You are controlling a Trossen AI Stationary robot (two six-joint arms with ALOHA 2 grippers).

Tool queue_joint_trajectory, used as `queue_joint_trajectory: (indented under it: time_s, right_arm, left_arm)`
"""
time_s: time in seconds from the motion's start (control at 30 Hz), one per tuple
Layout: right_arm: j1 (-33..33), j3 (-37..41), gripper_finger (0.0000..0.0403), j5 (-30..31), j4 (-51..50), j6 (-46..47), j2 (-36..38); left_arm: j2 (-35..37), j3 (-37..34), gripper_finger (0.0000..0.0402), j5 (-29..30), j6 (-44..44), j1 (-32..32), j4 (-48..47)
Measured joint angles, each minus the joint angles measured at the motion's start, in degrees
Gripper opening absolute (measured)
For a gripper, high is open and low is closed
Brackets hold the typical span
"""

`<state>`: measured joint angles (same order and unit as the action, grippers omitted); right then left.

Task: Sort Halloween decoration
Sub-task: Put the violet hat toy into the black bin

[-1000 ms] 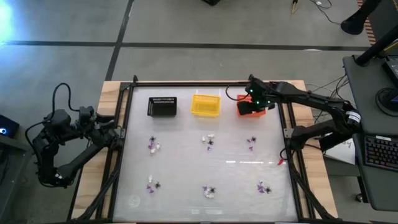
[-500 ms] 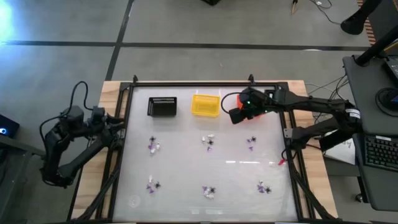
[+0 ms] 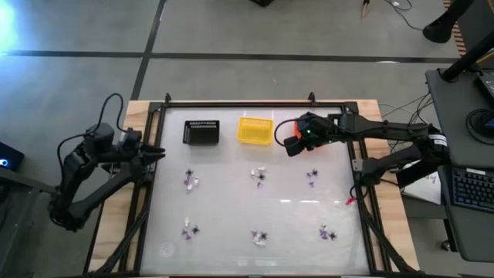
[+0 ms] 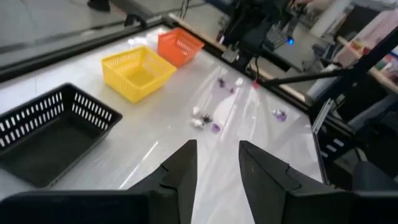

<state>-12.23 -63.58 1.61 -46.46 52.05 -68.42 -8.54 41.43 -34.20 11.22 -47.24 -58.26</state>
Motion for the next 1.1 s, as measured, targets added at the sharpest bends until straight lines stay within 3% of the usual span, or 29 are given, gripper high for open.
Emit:
queue_joint_trajectory:
  time_s: [0.33,0.67,0.87,1.1]
  right_arm:
    - [0.0,0.12,0.0155,0.05,0.02,-0.79,0.0]
    - [-0.02,0.12,0.0155,0.04,0.0,-3.19,0.0]
    - [-0.17,0.14,0.0155,0.04,0.0,-4.26,0.0]
    - [-0.17,0.16,0.0155,0.04,0.0,-5.53,0.0]
  left_arm:
    - [-6.77,-0.44,0.0078,0.04,-4.64,0.0,-0.13]
    - [-13.88,-7.5,0.0084,0.21,-4.81,0.04,-0.26]
    - [-17.23,-6.5,0.0093,-1.21,-2.24,0.76,-0.2]
    - [-20.08,-3.07,0.0091,5.13,1.27,4.24,-4.12]
